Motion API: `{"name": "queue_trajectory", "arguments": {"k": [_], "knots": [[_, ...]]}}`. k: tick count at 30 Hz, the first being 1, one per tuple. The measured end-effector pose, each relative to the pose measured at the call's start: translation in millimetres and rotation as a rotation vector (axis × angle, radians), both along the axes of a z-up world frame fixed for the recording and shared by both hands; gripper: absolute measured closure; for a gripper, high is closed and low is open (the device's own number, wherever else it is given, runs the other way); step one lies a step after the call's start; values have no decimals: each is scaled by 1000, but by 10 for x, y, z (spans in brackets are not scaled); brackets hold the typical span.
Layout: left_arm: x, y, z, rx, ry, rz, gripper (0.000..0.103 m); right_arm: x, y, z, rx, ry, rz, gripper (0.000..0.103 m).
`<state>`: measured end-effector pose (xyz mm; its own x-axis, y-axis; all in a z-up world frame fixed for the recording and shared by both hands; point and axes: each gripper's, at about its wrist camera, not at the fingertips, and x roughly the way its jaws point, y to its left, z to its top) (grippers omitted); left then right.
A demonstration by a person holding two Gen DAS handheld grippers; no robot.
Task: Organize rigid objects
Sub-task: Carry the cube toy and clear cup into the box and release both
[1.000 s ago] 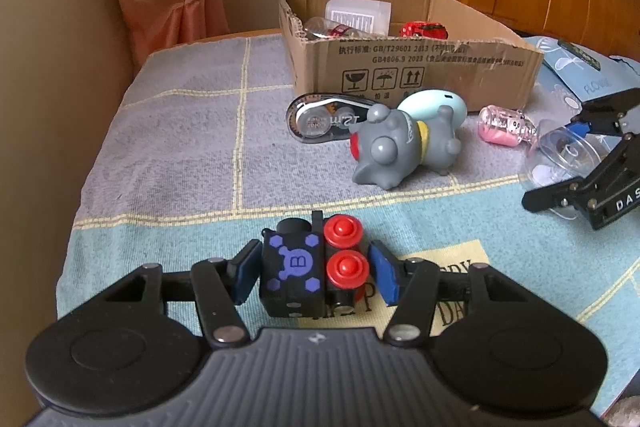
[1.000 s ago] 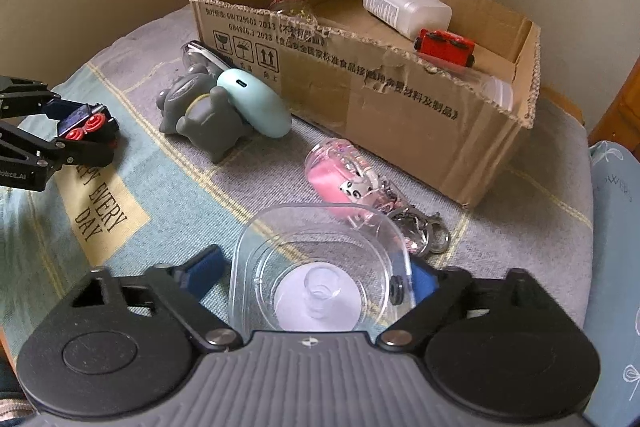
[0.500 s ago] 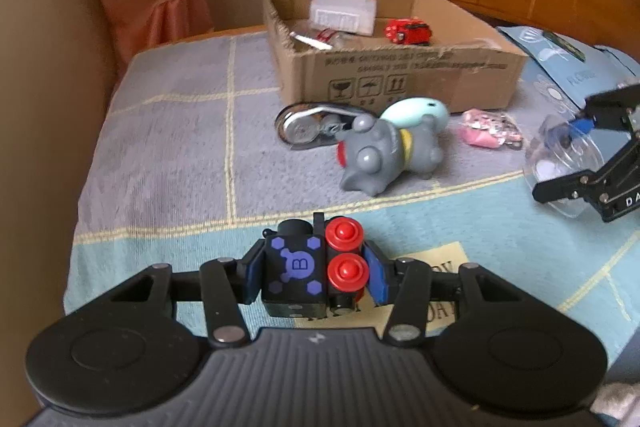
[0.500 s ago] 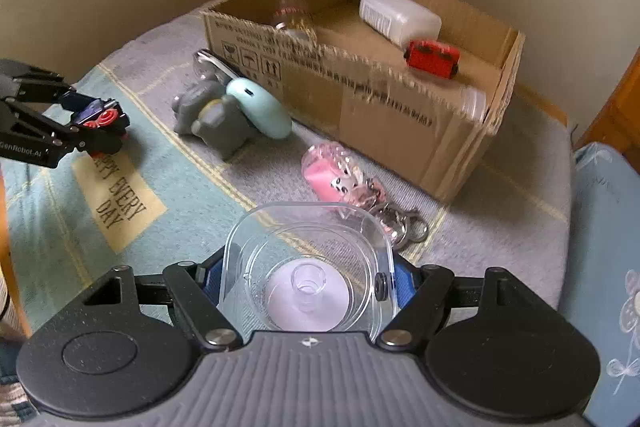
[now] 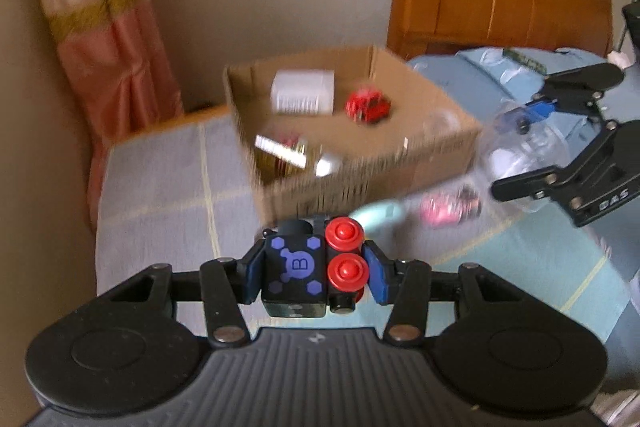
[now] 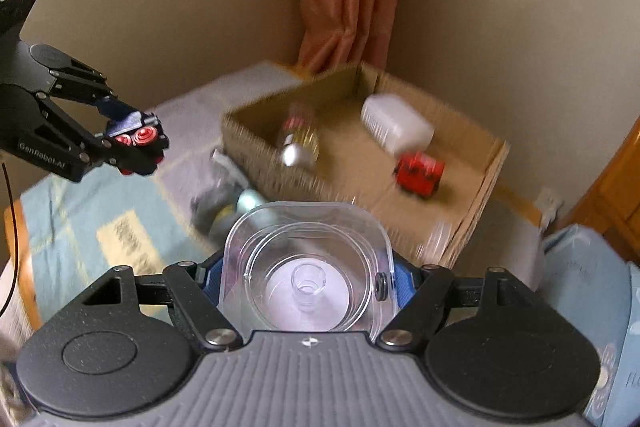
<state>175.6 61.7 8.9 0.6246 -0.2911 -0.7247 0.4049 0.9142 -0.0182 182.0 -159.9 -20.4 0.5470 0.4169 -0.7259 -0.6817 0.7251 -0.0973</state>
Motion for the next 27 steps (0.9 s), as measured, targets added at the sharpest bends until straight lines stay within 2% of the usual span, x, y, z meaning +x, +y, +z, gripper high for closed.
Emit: {"name": "queue_trajectory", "arguments": {"k": [6, 13, 15, 16, 17, 19, 27], "knots": [[432, -132, 211, 37, -59, -18, 54, 358, 163, 147, 22, -34, 8, 23], [901, -220, 232, 55, -70, 16, 54, 829, 318, 121, 64, -31, -17, 23], [986, -250, 225, 62, -69, 14, 54, 915, 354, 89, 71, -34, -18, 22], [1024, -265, 222, 63, -69, 13, 54, 947, 366, 70, 73, -28, -24, 15], [1060, -276, 222, 63, -69, 11, 54, 960, 366, 62, 74, -27, -32, 8], [1131, -305, 223, 62, -69, 11, 54, 938, 349, 47, 78, -41, -36, 2], [1366, -465, 207, 74, -63, -6, 54, 744, 138, -8, 101, -16, -74, 0]]}}
